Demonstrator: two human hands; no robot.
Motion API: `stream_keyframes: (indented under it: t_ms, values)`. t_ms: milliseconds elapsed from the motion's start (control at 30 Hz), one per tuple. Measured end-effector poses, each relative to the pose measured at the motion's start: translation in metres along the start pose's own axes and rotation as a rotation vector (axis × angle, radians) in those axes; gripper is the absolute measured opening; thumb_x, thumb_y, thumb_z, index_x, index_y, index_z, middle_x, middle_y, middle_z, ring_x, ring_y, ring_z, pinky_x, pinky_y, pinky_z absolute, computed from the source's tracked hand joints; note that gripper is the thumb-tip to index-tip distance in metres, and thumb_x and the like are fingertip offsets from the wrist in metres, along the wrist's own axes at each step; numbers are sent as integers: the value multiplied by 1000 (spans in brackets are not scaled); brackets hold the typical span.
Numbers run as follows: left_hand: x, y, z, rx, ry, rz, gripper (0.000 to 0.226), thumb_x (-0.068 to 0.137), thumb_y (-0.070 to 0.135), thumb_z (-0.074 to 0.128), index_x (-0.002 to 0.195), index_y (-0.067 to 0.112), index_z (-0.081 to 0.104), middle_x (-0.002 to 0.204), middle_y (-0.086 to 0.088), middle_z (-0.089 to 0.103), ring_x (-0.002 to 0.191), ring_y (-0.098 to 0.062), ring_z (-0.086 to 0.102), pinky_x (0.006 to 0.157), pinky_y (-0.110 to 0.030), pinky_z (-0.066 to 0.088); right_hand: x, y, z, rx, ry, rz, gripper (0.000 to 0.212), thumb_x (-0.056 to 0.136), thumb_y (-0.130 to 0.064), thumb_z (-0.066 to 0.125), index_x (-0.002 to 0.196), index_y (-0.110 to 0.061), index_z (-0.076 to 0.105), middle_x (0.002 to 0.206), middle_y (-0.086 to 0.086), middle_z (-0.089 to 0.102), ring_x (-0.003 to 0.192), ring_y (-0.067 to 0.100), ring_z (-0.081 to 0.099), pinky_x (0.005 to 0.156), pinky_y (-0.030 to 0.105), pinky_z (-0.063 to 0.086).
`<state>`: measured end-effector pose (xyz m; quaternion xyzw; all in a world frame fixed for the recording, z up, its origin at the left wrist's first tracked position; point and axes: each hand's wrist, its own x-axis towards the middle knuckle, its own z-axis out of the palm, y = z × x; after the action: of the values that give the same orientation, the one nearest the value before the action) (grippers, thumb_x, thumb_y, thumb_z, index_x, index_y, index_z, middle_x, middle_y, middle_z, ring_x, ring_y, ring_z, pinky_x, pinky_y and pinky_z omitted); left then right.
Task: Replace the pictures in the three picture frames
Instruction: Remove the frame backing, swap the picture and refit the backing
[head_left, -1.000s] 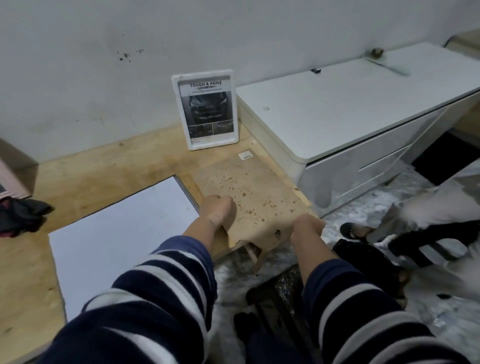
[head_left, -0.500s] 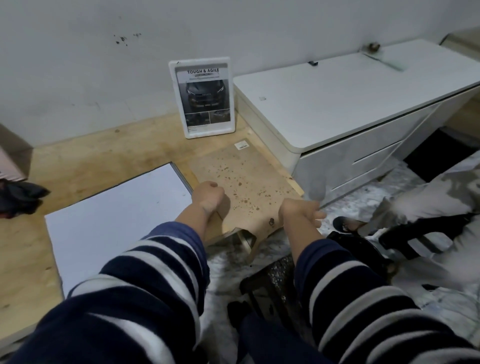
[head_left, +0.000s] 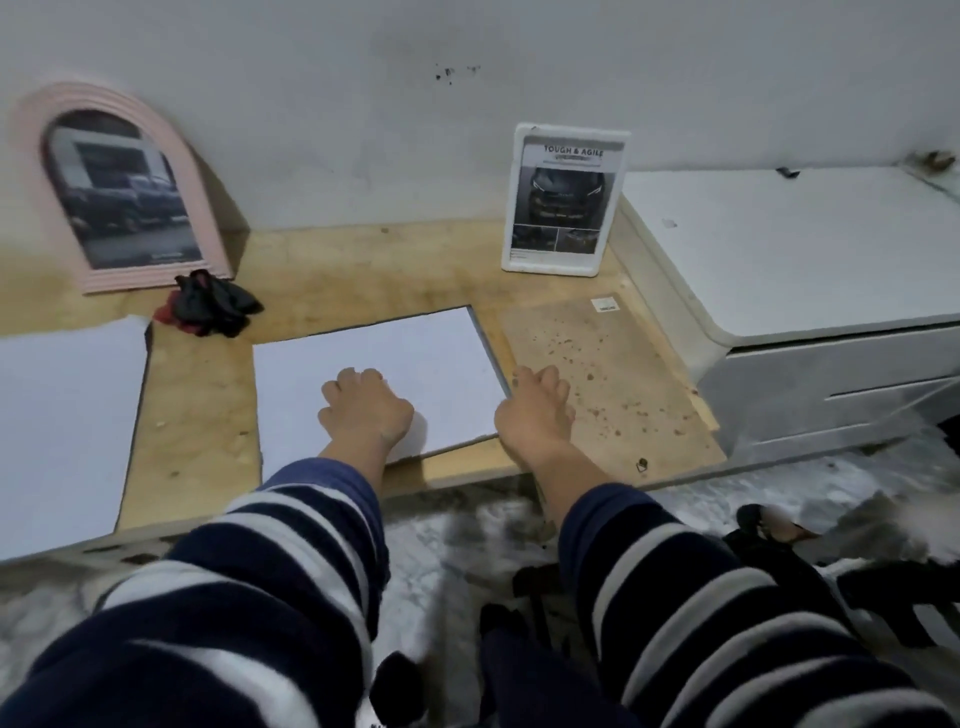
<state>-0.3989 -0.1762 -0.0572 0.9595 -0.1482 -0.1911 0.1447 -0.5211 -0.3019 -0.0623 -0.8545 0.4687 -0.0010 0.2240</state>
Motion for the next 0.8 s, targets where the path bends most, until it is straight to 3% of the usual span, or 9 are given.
stream_keyframes:
  t_ms: [133, 233, 367, 467, 667, 800]
  values:
    - [0, -43, -3, 64, 37, -117, 55, 96, 36, 42, 145, 14, 29, 159, -12, 5, 144, -34, 7, 115, -50, 19, -6, -15, 17, -59, -24, 22, 36, 93, -16, 40, 127, -13, 49, 129, 7, 36, 117, 26, 36, 97, 39, 42]
    - [-1, -68, -2, 49, 41, -165, 58, 97, 47, 33, 144, 14, 30, 158, -14, 7, 144, -34, 6, 115, -52, 16, -6, -23, 24, -71, 3, 75, 27, 96, -21, 42, 117, -7, 52, 128, 9, 36, 115, 28, 35, 94, 36, 43]
    - [2, -80, -1, -2, 7, -122, 59, 96, 51, 31, 144, 15, 30, 159, -13, 3, 144, -33, 4, 113, -53, 20, -6, -29, 31, -63, 31, 137, 50, 92, -44, 55, 118, -2, 54, 129, 11, 35, 116, 31, 34, 94, 38, 44]
    - [9, -87, -6, 26, -44, -78, 70, 91, 61, 36, 144, 17, 28, 160, -12, 0, 144, -34, 1, 108, -54, 25, -3, -32, 35, -8, 45, 210, 60, 84, -47, 65, 122, -3, 51, 129, 12, 36, 117, 32, 35, 96, 39, 44]
    - [14, -96, -15, 116, -118, -22, 78, 82, 63, 54, 142, 21, 27, 160, -10, -4, 144, -35, 0, 103, -53, 30, 0, -40, 35, -17, 27, 302, 65, 78, -50, 68, 124, -8, 51, 127, 11, 42, 116, 31, 39, 98, 42, 40]
    - [15, -95, -13, 135, -130, -38, 81, 81, 64, 54, 144, 21, 25, 160, -10, -7, 144, -35, -2, 105, -53, 29, -1, -46, 29, -94, -14, 287, 53, 83, -54, 60, 113, -11, 55, 120, 10, 45, 110, 29, 38, 90, 40, 35]
